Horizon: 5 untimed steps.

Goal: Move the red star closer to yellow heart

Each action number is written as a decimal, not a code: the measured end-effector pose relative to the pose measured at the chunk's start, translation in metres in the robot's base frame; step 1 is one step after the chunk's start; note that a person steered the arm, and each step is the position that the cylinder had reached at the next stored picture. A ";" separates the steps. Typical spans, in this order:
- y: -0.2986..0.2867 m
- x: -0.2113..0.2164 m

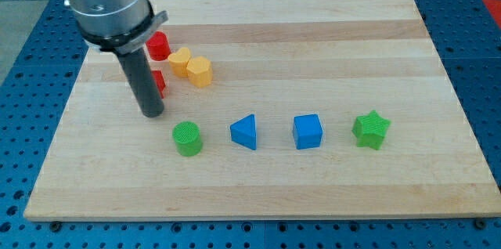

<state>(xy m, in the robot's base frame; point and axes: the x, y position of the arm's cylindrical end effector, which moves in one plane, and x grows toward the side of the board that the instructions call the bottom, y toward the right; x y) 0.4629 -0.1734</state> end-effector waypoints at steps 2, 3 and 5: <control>-0.030 -0.015; -0.053 -0.019; -0.020 -0.069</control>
